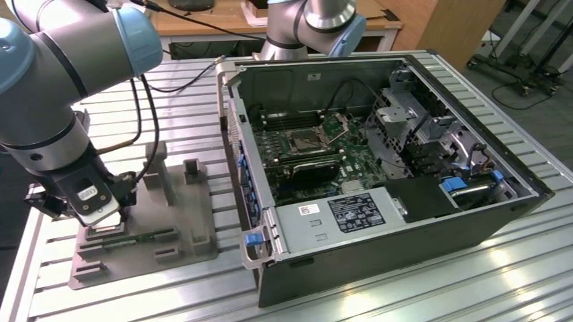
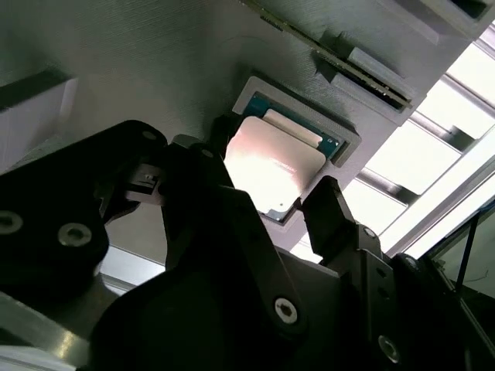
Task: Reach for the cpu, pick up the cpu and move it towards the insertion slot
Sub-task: 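Pick up the cpu and move it towards the insertion slot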
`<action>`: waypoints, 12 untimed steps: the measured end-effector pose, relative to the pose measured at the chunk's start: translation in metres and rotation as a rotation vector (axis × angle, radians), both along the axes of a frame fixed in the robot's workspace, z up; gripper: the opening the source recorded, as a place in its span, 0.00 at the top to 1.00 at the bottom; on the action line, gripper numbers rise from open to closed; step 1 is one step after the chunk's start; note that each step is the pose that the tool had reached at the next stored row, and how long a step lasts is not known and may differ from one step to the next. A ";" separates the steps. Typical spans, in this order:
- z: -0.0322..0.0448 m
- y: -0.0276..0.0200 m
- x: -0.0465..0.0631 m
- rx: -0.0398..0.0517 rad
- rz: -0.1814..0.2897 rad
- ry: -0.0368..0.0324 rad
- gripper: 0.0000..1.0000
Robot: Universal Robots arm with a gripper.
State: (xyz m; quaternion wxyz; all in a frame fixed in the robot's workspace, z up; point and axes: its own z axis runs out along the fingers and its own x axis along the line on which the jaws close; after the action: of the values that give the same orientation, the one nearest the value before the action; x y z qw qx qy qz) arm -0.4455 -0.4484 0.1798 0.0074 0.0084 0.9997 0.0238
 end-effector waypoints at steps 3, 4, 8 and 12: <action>0.0000 0.0000 0.000 -0.0001 0.000 0.0000 0.35; 0.0000 -0.0001 0.000 -0.0001 0.000 0.0000 0.35; -0.0001 -0.0001 0.000 -0.0001 0.000 0.0000 0.36; -0.0001 -0.0001 0.000 -0.0002 0.000 -0.0001 0.43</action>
State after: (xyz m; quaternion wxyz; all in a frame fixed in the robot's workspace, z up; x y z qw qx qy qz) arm -0.4451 -0.4485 0.1796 0.0075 0.0084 0.9997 0.0237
